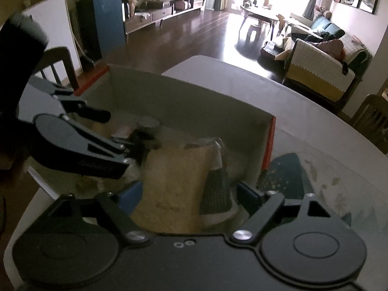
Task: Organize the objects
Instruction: 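Open both tools to release the bread and white cup into the box, then withdraw both tools up from the box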
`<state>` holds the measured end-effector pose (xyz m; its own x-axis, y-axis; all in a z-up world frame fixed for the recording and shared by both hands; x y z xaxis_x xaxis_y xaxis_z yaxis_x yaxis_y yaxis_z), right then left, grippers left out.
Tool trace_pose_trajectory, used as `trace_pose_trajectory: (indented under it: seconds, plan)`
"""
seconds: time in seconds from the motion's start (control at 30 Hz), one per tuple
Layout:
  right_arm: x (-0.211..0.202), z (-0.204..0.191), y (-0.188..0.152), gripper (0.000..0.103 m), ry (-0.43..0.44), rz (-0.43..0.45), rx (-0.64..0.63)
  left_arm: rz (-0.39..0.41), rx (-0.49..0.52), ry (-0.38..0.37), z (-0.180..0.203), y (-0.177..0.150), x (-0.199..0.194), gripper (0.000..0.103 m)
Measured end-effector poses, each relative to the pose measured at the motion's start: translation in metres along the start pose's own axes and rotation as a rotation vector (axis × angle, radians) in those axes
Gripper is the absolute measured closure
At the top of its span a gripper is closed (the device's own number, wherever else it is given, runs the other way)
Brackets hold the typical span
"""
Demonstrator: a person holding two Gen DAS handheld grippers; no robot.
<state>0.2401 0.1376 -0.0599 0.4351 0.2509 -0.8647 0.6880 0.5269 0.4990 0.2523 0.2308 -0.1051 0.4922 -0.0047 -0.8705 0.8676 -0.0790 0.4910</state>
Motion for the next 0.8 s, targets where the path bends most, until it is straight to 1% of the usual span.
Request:
trace_pose_trajectory:
  seconds: [0.1,0.2,0.27,0.33,0.57,0.7,0.77,0.8]
  plan:
    - [-0.008,0.007,0.001,0.017,0.01,0.018,0.011,0.022,-0.012,0.002,0.0,-0.006,-0.012,0.036]
    - [-0.018,0.011,-0.001,0.016,0.021,0.04,0.025,0.05,-0.025,-0.012,0.0,-0.009,-0.025,0.036]
    - [-0.023,0.013,-0.002,0.016,0.027,0.057,0.031,0.07,-0.036,-0.022,0.0,-0.007,-0.031,0.031]
    - [-0.027,0.015,-0.005,0.016,0.034,0.073,0.039,0.096,-0.047,-0.031,0.002,-0.009,-0.04,0.029]
    - [-0.051,0.014,-0.011,0.016,0.071,0.128,0.041,0.168,-0.087,-0.075,0.003,-0.021,-0.071,0.029]
    - [-0.065,0.013,-0.017,0.012,0.087,0.165,0.042,0.215,-0.112,-0.088,0.009,-0.027,-0.089,0.028]
    - [-0.072,0.012,-0.021,0.01,0.089,0.179,0.04,0.242,-0.12,-0.078,0.011,-0.03,-0.098,0.019]
    - [-0.076,0.012,-0.023,0.009,0.091,0.189,0.038,0.255,-0.129,-0.075,0.012,-0.031,-0.103,0.019]
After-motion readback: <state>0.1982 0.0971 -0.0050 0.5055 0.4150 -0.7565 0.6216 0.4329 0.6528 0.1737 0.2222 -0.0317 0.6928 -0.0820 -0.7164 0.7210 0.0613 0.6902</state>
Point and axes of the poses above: each gripper's, at about its wrist camera, not at the fingertips, and x roughly the way its jaws point, z to its right, y to its top, the point moved 5 cm from there along x, roughly the way its jaws point, and after that the axes turned 5 degrees about -z, right-handed, at the moved point
